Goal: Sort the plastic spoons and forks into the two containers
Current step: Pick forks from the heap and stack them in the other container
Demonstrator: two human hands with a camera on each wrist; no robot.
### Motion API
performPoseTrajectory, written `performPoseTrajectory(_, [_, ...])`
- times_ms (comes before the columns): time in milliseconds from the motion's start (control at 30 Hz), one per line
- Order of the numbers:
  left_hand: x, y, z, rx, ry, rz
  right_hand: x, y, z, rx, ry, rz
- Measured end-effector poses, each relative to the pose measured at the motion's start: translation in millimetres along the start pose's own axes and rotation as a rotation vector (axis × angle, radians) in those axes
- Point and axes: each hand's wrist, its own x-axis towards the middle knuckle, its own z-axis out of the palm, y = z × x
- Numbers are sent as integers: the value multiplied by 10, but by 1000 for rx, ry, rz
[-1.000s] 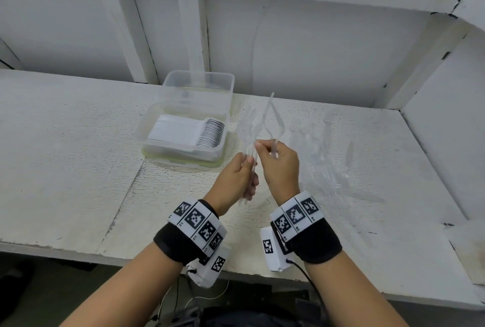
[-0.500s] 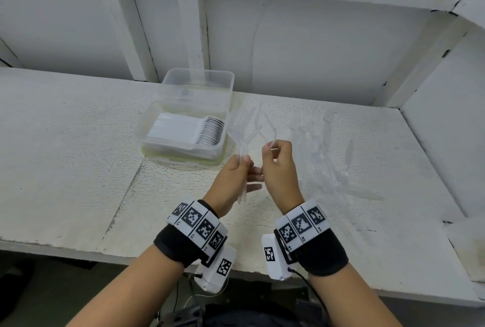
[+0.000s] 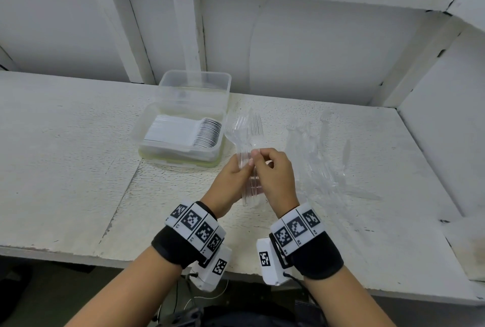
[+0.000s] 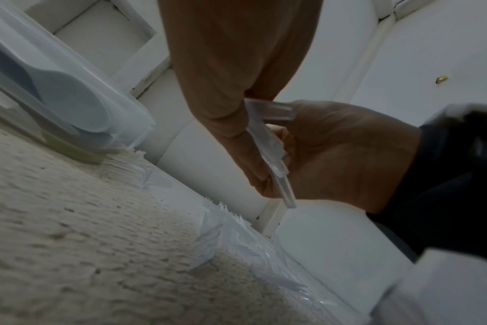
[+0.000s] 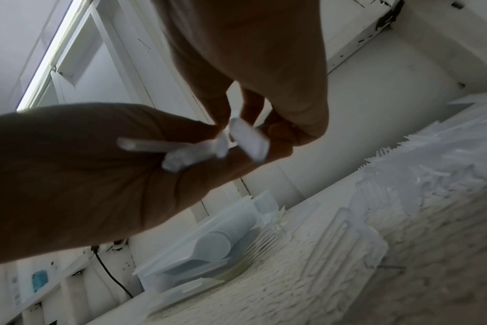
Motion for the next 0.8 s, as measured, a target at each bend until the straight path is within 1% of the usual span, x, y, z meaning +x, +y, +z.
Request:
performPoseTrajectory(167, [-6, -21, -18, 21, -3, -27, 20, 21, -41, -80, -20, -26])
performPoseTrajectory(267, [-17, -29, -35, 86, -9, -23, 32, 15, -46, -109, -26, -20])
performPoseTrajectory(367, [-3, -36, -42, 189, 1, -21, 34, 15, -21, -44, -27, 44])
performPoseTrajectory(433, [13, -35, -36, 209, 0, -21, 21, 2, -9, -3, -29, 74])
performPoseTrajectory(533, [17, -38, -46, 164, 10, -28, -11, -34, -31, 28, -30, 64])
performPoseTrajectory(633, [11, -23, -66, 82, 42, -42, -7, -48, -92, -50, -11, -32])
performPoseTrajectory(700, [14, -14, -73, 43, 53, -45, 0, -52, -110, -99, -45, -69])
performPoseTrajectory(800, [11, -9, -66, 40, 35, -37, 8, -58, -74, -169, -122, -74])
